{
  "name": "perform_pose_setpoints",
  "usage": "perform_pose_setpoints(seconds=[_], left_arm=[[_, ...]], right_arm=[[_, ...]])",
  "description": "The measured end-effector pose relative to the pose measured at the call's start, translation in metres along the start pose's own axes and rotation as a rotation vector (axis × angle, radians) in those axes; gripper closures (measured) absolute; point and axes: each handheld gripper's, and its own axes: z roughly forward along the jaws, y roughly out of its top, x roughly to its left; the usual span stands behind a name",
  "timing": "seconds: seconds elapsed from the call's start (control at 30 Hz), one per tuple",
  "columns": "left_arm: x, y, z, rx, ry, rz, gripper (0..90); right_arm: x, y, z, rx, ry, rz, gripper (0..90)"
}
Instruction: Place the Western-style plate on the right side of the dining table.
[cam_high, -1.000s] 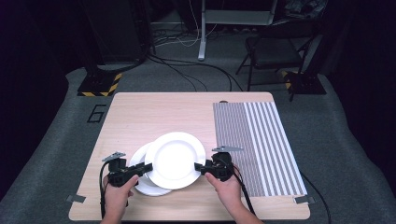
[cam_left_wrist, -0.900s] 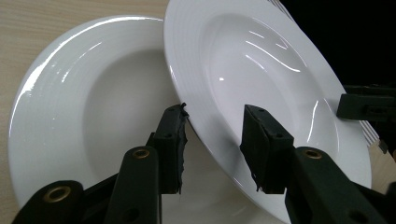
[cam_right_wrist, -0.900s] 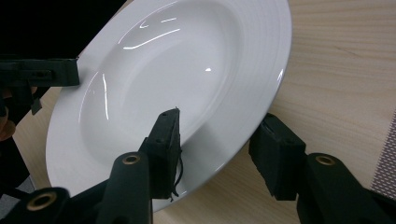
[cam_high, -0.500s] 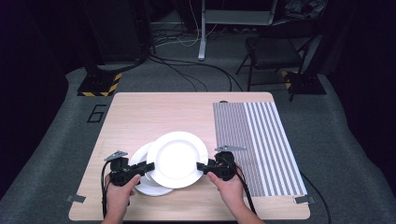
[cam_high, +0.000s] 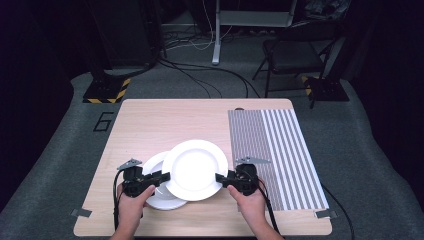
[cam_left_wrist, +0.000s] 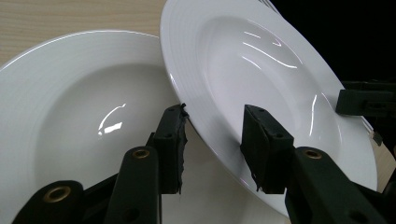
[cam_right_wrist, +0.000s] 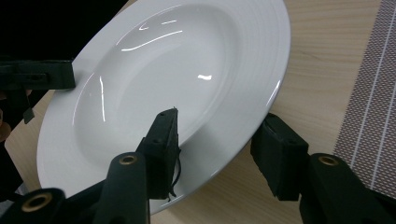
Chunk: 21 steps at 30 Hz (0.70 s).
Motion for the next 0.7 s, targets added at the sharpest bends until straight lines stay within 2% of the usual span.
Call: perform_pose_setpoints(seconds=[0.33, 0.4, 0.47, 0.5, 0.7], left_arm=[[-0.004, 0.005, 0.01, 0.016, -0.028, 0.022, 60.1], [-0.006, 0.007, 0.015, 0.02, -0.039, 0.044, 60.3], [-0.007, 0.007, 0.016, 0.022, -0.043, 0.033, 60.3], [-0.009, 0.009, 0.019, 0.028, -0.053, 0.046, 60.3], [-0.013, 0.012, 0.027, 0.044, -0.073, 0.056, 60.3]], right_arm=[[-0.004, -0.004, -0.009, -0.024, -0.017, 0.014, 51.5], [-0.005, -0.005, -0.014, -0.029, -0.026, 0.026, 51.5], [-0.007, -0.006, -0.016, -0.033, -0.032, 0.026, 51.5], [-0.008, -0.007, -0.018, -0.035, -0.037, 0.036, 51.5], [-0.012, -0.011, -0.024, -0.046, -0.053, 0.046, 51.5]])
